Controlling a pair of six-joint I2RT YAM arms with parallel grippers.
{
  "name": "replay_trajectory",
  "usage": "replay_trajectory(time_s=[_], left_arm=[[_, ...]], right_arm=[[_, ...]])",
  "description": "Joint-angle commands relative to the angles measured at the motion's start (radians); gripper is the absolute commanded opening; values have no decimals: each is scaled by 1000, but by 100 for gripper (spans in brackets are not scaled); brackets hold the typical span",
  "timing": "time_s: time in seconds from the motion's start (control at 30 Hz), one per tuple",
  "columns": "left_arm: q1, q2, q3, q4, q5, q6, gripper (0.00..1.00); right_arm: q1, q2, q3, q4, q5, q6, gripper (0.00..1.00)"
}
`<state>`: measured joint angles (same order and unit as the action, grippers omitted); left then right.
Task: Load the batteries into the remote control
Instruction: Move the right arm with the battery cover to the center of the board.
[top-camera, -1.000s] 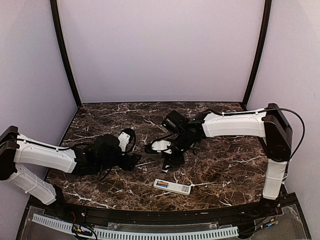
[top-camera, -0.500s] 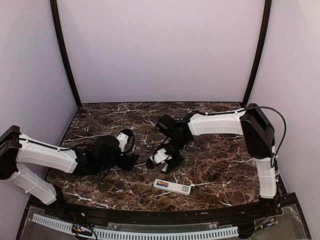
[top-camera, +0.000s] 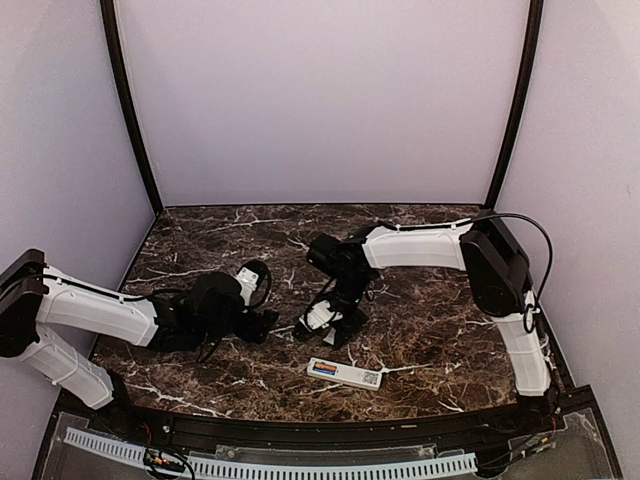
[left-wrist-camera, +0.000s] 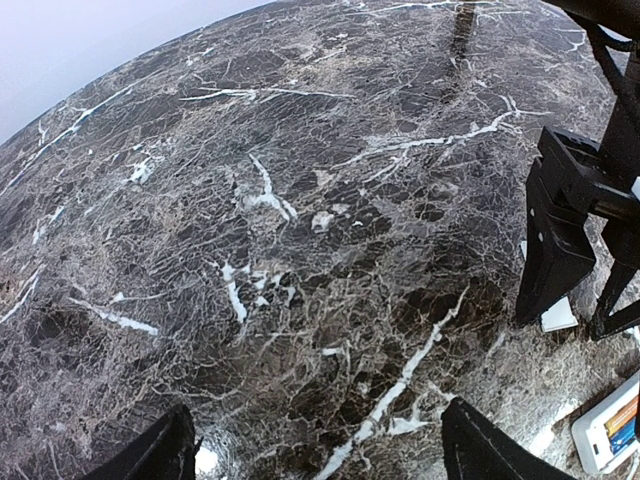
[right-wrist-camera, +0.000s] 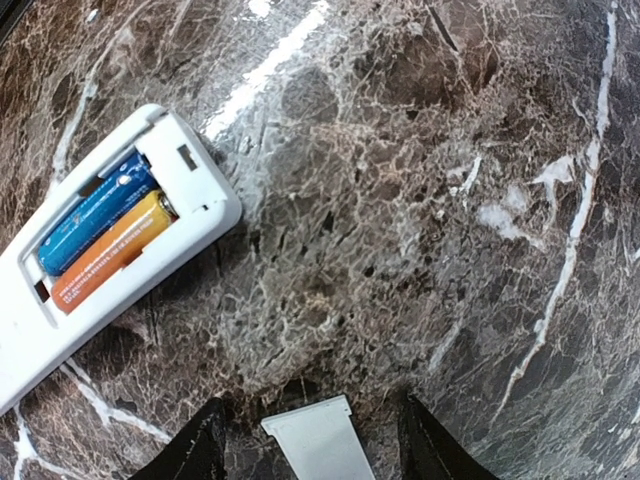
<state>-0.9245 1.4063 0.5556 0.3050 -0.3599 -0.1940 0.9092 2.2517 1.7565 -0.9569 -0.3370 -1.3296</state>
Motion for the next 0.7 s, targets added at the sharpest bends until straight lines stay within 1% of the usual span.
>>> replay_trajectory(time_s=[0.0, 0.1, 0.27, 0.47, 0.67], left_arm=[[6, -13, 4, 2, -1, 7, 84], [6, -9, 5, 0, 1, 7, 84], [6, -14, 4, -6, 3, 6, 84], [6, -21, 3, -9, 1, 6, 84], [7, -21, 4, -9, 3, 7, 84]], right_arm=[[-3, -17, -60, 27, 50, -2, 53], [5, -29, -88, 54, 31, 5, 50], [13, -4, -76, 46, 37, 32, 44], [21, -4, -81, 76, 48, 48, 40], [25, 16, -59, 69, 72, 47, 39]])
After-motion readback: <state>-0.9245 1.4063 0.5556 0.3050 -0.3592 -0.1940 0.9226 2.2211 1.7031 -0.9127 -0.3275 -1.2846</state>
